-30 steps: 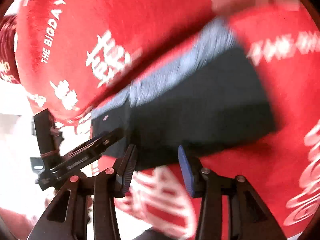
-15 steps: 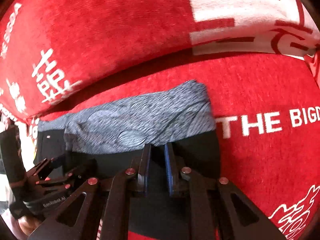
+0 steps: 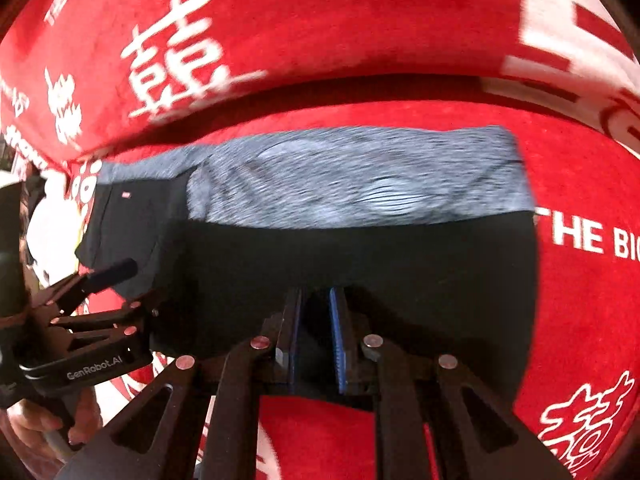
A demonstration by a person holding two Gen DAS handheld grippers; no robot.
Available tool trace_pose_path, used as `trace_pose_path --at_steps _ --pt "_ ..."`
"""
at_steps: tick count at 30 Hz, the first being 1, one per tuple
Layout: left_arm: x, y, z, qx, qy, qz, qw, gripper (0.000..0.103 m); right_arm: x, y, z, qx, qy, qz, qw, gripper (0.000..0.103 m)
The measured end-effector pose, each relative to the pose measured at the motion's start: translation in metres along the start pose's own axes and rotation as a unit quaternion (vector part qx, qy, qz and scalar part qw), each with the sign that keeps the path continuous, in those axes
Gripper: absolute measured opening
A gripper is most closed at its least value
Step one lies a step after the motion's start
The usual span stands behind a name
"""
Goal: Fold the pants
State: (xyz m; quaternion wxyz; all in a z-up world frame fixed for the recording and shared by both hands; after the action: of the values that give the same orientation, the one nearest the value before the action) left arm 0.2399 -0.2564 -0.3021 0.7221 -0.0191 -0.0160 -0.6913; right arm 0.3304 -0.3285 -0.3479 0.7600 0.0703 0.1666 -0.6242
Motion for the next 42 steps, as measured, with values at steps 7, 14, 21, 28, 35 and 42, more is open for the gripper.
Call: trace_pose_path --at_steps 7,14,21,28,35,42 --pt "-0.052 -0.019 0.005 -0.009 -0.006 0.019 0.9998 0.087 -0.041 0.000 -0.013 -0.016 -0.002 0.010 1.000 0.016" --pt "-0.089 -0.035 0.003 -0.017 -0.010 0.035 0.9992 0.087 -0.079 -0.005 -0.018 -0.019 -0.008 0.017 1.000 0.047" --pt "-0.130 -0.054 0.002 -0.021 -0.029 0.054 0.9979 0.087 -0.115 -0.008 -0.025 -0.021 -0.054 0.040 0.998 0.049" --pt "-0.159 -0.076 0.003 -0.025 -0.050 0.063 0.9964 0.087 -0.122 -0.012 -0.031 -0.031 -0.118 0.068 0.990 0.052" --pt "-0.170 -0.080 0.008 -0.024 -0.043 0.065 0.9967 0.087 -0.125 -0.013 -0.034 -0.034 -0.129 0.073 0.988 0.058" --pt "-0.155 -0.066 0.006 -0.023 -0.039 0.068 0.9967 0.103 -0.123 -0.013 -0.033 -0.036 -0.127 0.071 0.989 0.059"
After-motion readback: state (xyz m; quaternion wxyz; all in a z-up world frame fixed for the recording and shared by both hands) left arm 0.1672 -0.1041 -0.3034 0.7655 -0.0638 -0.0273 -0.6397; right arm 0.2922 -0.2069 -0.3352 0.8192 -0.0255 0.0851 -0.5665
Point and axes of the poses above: each gripper's, at about its wrist camera, not at the fingertips, and z roughly against the way its jaws point, x to its right, y to its top, the point moved 7 cm from there along -z, roughly the way its jaws point, and after that the axes turned 12 degrees about -x, right-handed, at the moved point
